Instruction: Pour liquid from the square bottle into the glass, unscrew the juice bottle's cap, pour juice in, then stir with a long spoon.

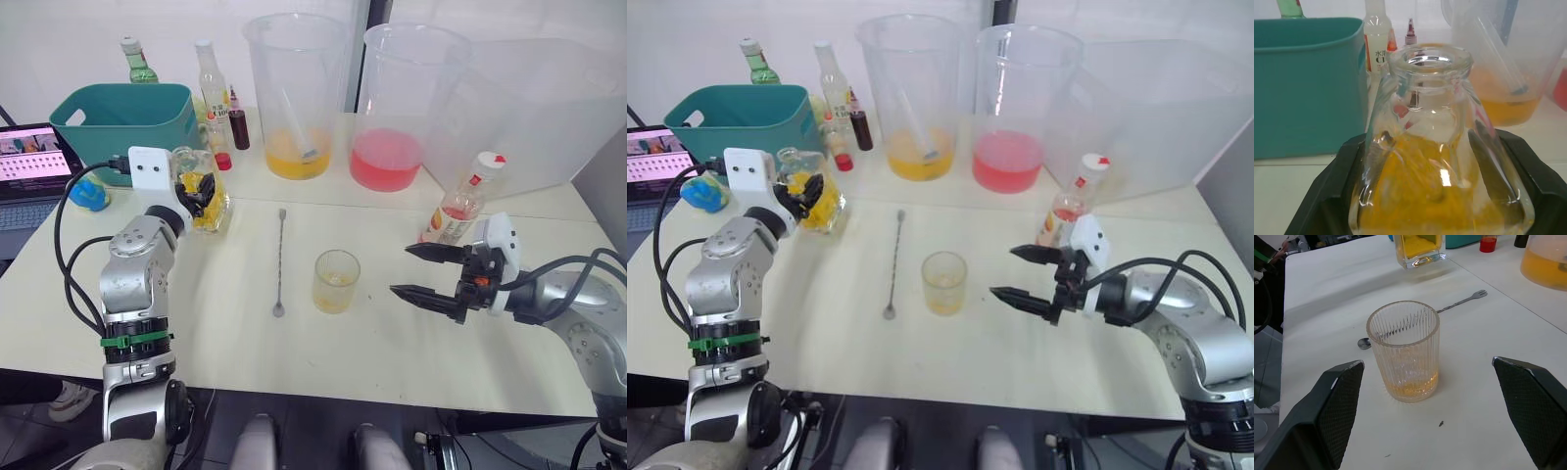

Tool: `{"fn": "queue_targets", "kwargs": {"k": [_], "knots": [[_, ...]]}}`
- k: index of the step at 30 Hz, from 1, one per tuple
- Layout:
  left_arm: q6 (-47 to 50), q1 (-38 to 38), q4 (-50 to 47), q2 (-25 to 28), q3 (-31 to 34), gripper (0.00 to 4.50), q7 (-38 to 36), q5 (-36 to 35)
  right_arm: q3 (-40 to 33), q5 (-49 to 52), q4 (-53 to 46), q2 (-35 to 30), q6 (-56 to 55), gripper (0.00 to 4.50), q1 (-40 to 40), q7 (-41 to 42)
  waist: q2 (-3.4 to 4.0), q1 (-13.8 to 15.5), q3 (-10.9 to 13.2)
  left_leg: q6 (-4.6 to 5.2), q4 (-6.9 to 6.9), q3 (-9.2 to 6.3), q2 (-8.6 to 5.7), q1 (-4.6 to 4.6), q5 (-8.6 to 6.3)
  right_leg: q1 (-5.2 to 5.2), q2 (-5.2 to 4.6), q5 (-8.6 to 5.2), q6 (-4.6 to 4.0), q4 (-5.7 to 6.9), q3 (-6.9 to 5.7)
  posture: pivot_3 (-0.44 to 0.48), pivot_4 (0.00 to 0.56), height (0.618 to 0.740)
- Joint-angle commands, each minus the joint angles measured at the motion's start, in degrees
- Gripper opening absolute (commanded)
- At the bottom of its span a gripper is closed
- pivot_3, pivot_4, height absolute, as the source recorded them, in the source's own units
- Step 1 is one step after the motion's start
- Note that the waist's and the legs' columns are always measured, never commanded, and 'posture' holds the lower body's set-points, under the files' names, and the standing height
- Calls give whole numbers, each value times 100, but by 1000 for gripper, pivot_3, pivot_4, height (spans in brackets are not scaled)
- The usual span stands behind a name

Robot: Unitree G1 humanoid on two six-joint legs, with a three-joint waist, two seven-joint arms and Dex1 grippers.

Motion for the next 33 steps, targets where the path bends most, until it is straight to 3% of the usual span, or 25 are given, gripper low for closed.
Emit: {"fn": "queue_targets", "kwargs": {"k": [1, 16, 18, 20, 26, 28, 33], "knots": [[-439, -156, -142, 138, -76, 2795, -151, -93, -28, 16, -85, 51, -119, 4444, -27, -8, 0, -4, 0, 0, 0, 0, 0, 0, 0, 0, 0, 0, 0, 0, 0, 0, 150, 728], [-438, -7, 526, 246, -274, 2795, -248, -108, -402, 440, -589, 155, -104, 4444, 174, -55, 0, -17, 0, 0, 0, -1, 0, 1, 0, -1, 1, 0, 0, 0, 0, 0, 150, 728], [-371, -6, 504, 244, -219, 3849, -295, -200, -406, 439, -596, 139, -76, 4500, 169, -60, 0, -18, 0, 0, 0, -1, 0, 2, 0, -1, 1, 0, 0, 0, 0, 0, 150, 728], [-355, -30, 476, 288, -178, 4470, -289, -221, -405, 444, -605, 126, -64, 4500, 157, -67, 1, -18, -1, 0, 0, -1, 0, 2, 0, -1, 1, 0, 0, 0, 1, 0, 150, 728], [-129, -64, -17, 301, 148, 4470, -66, -550, -403, 476, -600, 83, -47, 4500, 120, -85, 1, -21, 0, 0, 0, -1, 0, 3, 0, -1, 1, 0, 0, 1, 1, 0, 150, 728], [-258, -100, -348, 133, 447, 4470, -121, -1030, -388, 500, -593, 56, -16, 4500, 86, -79, 1, -21, 0, 0, 0, -1, 0, 3, 0, 0, 1, 0, 0, 0, 1, 0, 150, 728], [-325, -563, -637, 334, 631, 4470, -38, -1318, -329, 508, -490, -3, -25, 4500, -32, 7, 0, -21, 0, -1, 0, -1, 0, 3, 1, 0, 0, 0, 0, 2, 1, 0, 150, 728]]}}
